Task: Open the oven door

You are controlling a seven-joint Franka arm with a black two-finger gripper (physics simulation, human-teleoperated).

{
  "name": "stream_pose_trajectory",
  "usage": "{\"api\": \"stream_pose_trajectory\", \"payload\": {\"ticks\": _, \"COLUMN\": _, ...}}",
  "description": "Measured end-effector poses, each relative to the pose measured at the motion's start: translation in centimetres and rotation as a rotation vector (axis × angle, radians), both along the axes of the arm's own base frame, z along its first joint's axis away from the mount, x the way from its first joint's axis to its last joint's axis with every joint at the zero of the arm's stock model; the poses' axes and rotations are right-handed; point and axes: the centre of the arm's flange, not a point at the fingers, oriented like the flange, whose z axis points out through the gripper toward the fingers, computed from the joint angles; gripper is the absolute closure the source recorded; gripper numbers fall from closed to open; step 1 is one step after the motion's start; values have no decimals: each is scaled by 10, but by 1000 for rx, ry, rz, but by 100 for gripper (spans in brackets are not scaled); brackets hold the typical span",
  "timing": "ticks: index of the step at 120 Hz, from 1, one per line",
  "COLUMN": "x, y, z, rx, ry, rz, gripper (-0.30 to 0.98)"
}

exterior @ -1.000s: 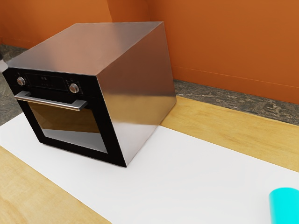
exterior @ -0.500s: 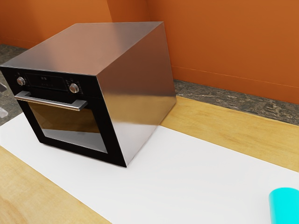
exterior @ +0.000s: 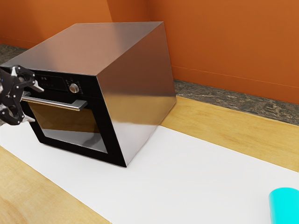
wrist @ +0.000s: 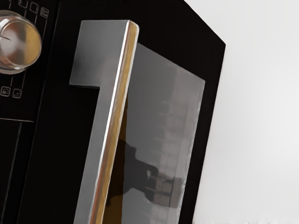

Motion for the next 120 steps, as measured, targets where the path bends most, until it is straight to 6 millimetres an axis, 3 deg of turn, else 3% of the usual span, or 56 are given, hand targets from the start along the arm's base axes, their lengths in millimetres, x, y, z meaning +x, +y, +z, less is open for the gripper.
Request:
{"api": "stream_pose_trajectory", "payload": {"ticks": 35, "x": 10, "y": 15, "z": -14, "rx": 77, "ry": 17, "rz": -105, "gripper": 0}}
{"api": "stream_pose_trajectory", "payload": {"ticks": 81, "x": 27, "y": 18, "z": -39, "rx": 137, "ry": 59, "rz": -202, "gripper": 0}}
{"api": "stream_pose_trajectory", "payload": {"ticks": 120, "x": 29, "y": 25, "z": -55, "rx": 154, "ry": 82, "rz": -238, "gripper": 0}}
